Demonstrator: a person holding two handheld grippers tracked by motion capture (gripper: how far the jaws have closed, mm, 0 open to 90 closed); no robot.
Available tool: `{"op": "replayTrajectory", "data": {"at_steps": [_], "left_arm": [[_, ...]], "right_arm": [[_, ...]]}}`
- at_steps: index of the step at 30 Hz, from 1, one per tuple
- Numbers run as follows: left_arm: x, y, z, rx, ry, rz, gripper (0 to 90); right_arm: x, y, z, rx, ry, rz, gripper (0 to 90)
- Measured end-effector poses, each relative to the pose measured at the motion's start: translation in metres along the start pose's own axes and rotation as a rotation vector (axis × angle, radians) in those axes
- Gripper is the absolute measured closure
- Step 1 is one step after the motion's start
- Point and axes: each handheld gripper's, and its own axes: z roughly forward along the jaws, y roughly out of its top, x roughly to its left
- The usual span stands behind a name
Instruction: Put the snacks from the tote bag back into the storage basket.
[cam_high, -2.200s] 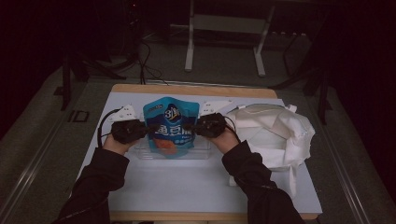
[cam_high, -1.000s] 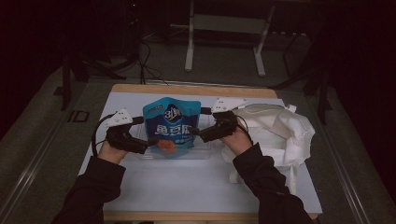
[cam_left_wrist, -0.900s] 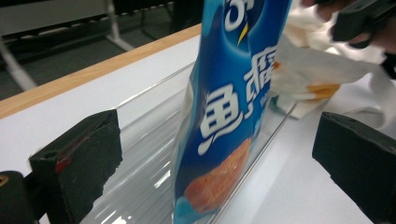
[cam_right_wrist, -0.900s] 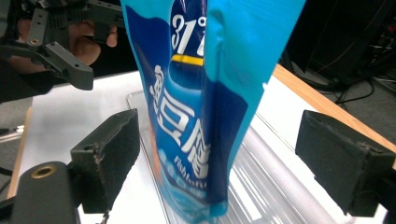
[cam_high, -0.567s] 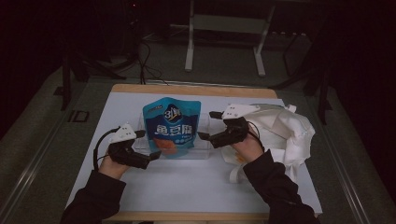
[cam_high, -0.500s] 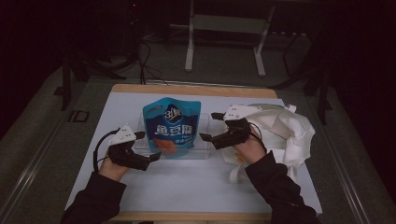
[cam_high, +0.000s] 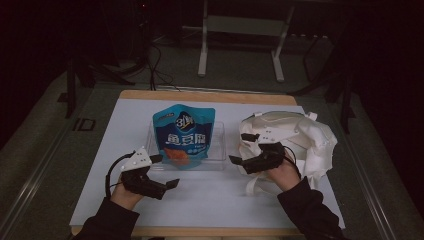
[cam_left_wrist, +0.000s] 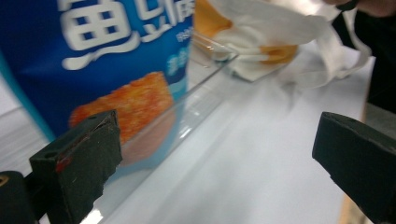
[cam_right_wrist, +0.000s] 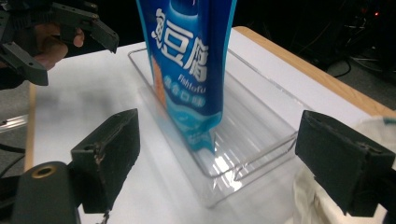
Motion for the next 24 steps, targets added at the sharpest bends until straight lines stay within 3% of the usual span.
{"op": "replayTrajectory", "data": {"at_steps": [6, 9, 12, 20, 22, 24], "left_arm": [[-0.013, -0.003, 0.009, 0.017, -0.024, 0.025, 1.8], [-0.015, -0.003, 0.011, 0.014, -0.036, 0.015, 1.8], [-0.018, -0.005, 0.014, -0.022, -0.062, 0.014, 1.8], [-0.024, -0.009, 0.022, -0.002, -0.08, 0.02, 1.8], [-0.026, -0.009, 0.023, -0.001, -0.091, 0.024, 1.7], [-0.031, -0.008, 0.026, -0.017, -0.128, 0.013, 1.7]], "right_arm": [[0.001, -0.01, -0.014, -0.001, -0.012, 0.007, 14.0], [0.001, -0.016, -0.021, 0.009, -0.022, 0.001, 14.0], [0.001, -0.021, -0.028, 0.015, -0.029, -0.001, 14.0], [0.006, -0.034, -0.042, 0.006, -0.044, 0.002, 14.1], [0.007, -0.038, -0.046, 0.005, -0.045, 0.008, 14.1], [0.008, -0.044, -0.052, 0.003, -0.048, 0.009, 14.1]]}}
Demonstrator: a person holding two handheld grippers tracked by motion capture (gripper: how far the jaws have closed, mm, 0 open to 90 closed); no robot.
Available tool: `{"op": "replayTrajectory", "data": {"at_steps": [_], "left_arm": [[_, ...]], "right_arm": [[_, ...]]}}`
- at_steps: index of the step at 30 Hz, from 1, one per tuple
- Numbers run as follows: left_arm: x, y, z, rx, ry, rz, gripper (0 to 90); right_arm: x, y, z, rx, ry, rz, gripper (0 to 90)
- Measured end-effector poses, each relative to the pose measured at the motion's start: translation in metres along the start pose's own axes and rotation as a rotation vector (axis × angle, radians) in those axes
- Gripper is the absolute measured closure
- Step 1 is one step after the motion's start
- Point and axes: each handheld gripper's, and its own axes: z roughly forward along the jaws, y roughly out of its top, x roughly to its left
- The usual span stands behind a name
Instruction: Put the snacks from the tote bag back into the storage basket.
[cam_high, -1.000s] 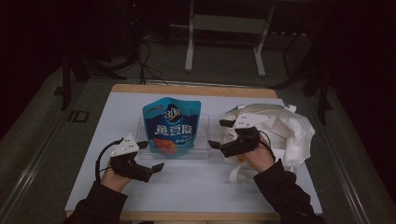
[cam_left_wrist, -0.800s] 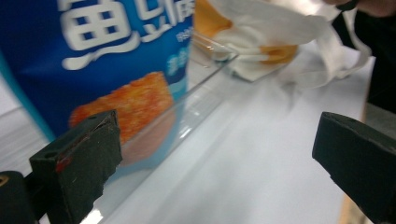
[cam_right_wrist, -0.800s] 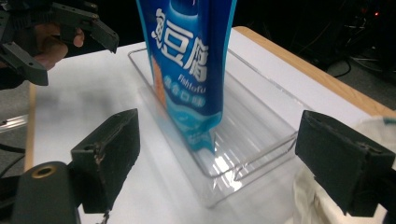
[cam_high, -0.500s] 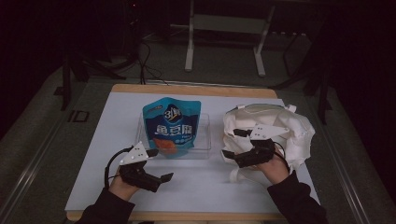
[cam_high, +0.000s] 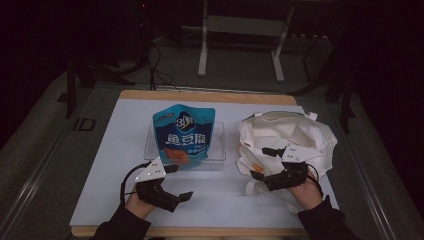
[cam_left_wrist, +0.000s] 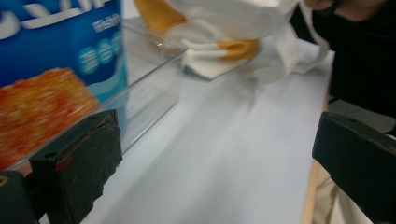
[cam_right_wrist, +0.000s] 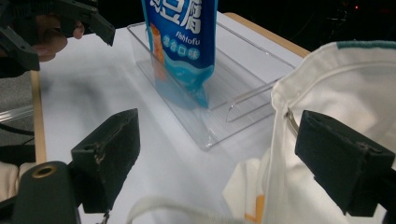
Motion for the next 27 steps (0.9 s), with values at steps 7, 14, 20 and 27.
{"op": "replayTrajectory", "data": {"at_steps": [7, 14, 20, 27], "left_arm": [[-0.017, 0.006, 0.013, 0.019, -0.045, 0.05, 1.7], [-0.029, 0.008, 0.026, 0.045, -0.083, 0.073, 1.8], [-0.037, 0.008, 0.039, 0.069, -0.108, 0.092, 1.7], [-0.041, 0.002, 0.047, 0.1, -0.103, 0.112, 1.8]], "right_arm": [[0.004, -0.012, -0.013, -0.02, -0.016, 0.004, 14.1], [0.006, -0.024, -0.022, -0.027, -0.054, -0.007, 14.1], [0.01, -0.03, -0.026, -0.022, -0.064, -0.014, 14.1], [0.018, -0.035, -0.031, -0.037, -0.093, -0.027, 14.1]]}}
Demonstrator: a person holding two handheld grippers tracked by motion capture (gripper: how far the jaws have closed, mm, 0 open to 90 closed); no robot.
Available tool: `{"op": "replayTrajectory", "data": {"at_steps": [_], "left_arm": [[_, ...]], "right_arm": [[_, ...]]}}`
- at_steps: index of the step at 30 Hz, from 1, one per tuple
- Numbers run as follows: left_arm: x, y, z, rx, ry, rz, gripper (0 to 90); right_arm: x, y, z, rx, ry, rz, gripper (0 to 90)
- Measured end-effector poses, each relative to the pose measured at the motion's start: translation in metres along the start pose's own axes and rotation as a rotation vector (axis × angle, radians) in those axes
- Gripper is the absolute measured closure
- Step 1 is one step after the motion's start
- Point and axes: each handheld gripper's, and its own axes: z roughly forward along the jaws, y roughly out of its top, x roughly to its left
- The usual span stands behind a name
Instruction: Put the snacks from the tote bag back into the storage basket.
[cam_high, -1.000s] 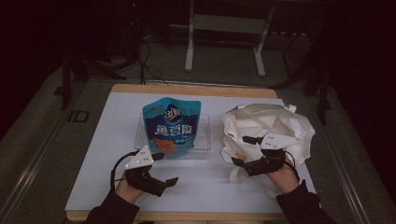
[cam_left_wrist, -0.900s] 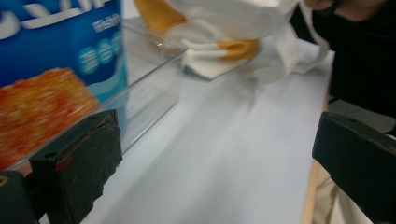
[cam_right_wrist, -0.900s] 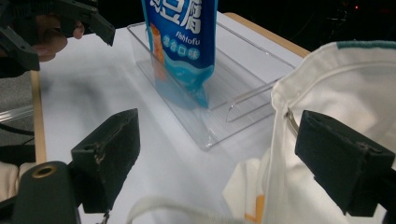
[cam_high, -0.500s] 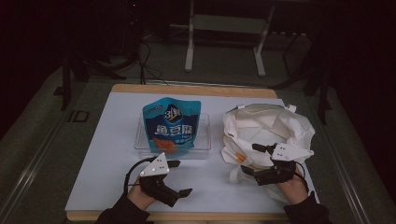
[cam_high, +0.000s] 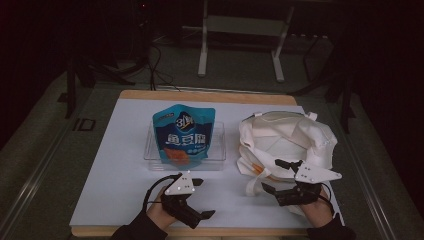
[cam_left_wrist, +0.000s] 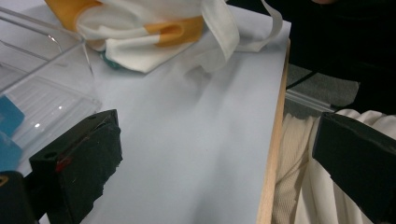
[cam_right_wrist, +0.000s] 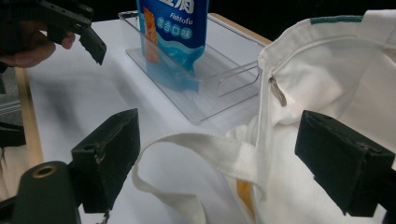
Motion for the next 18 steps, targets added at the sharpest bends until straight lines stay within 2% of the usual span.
{"op": "replayTrajectory", "data": {"at_steps": [5, 6, 11, 16, 18], "left_arm": [[-0.001, -0.002, 0.001, -0.003, 0.01, 0.016, 1.8], [-0.001, -0.003, 0.001, -0.005, 0.013, 0.02, 1.8], [0.001, -0.009, 0.002, -0.009, 0.018, 0.022, 1.8], [0.004, -0.011, 0.002, -0.016, 0.025, 0.015, 1.8], [0.004, -0.012, 0.002, -0.015, 0.027, 0.014, 1.8]], "right_arm": [[0.003, -0.003, -0.004, -0.015, -0.023, 0.001, 14.1], [0.004, -0.004, -0.006, -0.033, -0.032, 0.012, 14.1], [0.002, -0.008, -0.005, -0.069, -0.024, 0.025, 14.1], [0.002, -0.01, -0.002, -0.056, -0.023, 0.032, 14.0], [0.002, -0.01, -0.001, -0.046, -0.026, 0.02, 14.0]]}}
